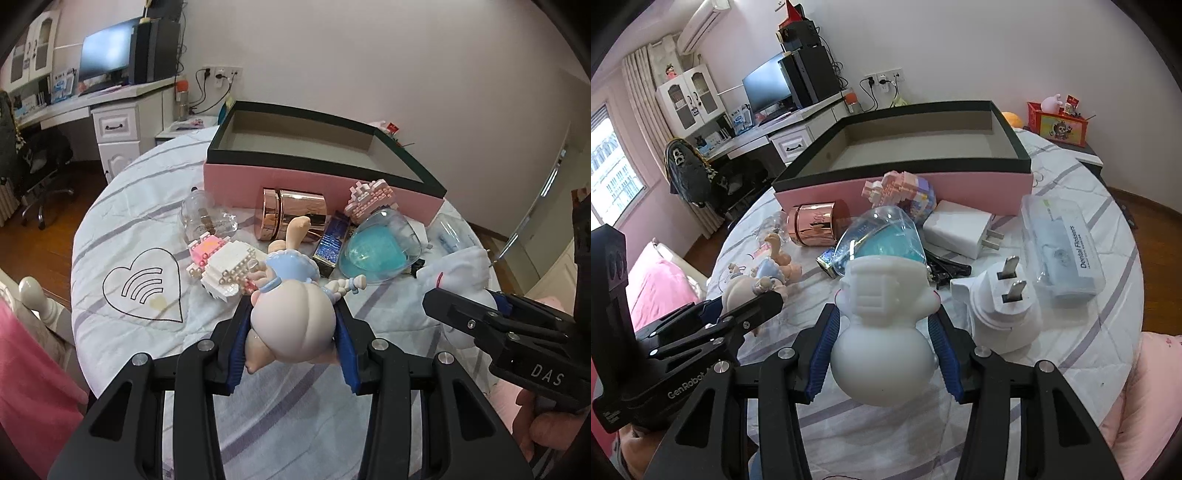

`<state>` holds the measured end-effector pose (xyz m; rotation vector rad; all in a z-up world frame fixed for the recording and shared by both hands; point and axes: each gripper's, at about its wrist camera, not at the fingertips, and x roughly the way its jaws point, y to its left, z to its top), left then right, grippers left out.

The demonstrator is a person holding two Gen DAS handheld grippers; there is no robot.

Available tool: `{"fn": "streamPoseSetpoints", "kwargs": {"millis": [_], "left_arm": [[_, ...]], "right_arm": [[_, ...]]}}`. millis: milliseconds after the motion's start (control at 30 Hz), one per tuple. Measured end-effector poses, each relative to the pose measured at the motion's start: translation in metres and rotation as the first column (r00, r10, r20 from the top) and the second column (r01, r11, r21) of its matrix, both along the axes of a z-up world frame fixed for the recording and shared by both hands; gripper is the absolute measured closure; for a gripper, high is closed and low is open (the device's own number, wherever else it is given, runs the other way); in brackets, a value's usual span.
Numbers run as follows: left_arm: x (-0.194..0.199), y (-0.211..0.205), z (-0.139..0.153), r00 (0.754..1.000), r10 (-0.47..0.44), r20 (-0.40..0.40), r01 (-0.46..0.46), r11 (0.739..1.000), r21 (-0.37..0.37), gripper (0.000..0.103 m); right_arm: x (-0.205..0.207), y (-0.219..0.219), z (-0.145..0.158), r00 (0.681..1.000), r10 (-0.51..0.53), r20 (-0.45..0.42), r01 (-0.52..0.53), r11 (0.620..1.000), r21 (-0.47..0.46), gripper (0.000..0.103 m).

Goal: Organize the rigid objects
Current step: 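Carry both figures into the pink box and open both tools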

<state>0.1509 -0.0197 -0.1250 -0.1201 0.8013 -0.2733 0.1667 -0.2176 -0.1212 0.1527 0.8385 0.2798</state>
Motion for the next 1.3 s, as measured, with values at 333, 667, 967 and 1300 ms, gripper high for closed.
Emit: {"fn": "streamPoseSetpoints", "kwargs": {"millis": [333, 667, 967, 1300], "left_arm": [[-0.011, 0.003, 0.036, 0.997, -0.003, 0.072, 0.003, 1.0, -0.006, 0.061], [0.033, -0.01, 0.082, 0.987, -0.004, 0.159, -0.008, 0.997, 0.073, 0.061], [0.111, -0.026, 0.1, 0.982, -0.023, 0.19, 0.006, 0.996, 0.091, 0.061], [0.203, -0.039, 0.053, 0.999, -0.014, 0.036, 0.01, 0.992, 0.129, 0.061]], "right_arm": [[-0.008, -0.002, 0.025, 0.999, 0.004, 0.052, -0.004, 1.0, -0.001, 0.052], [0.03, -0.003, 0.073, 0.989, 0.005, 0.145, 0.001, 0.999, -0.043, 0.052], [0.117, -0.01, 0.093, 0.987, -0.016, 0.159, 0.029, 0.996, -0.08, 0.051], [0.205, -0.015, 0.039, 0.998, -0.055, -0.012, 0.053, 0.993, -0.11, 0.051]]}}
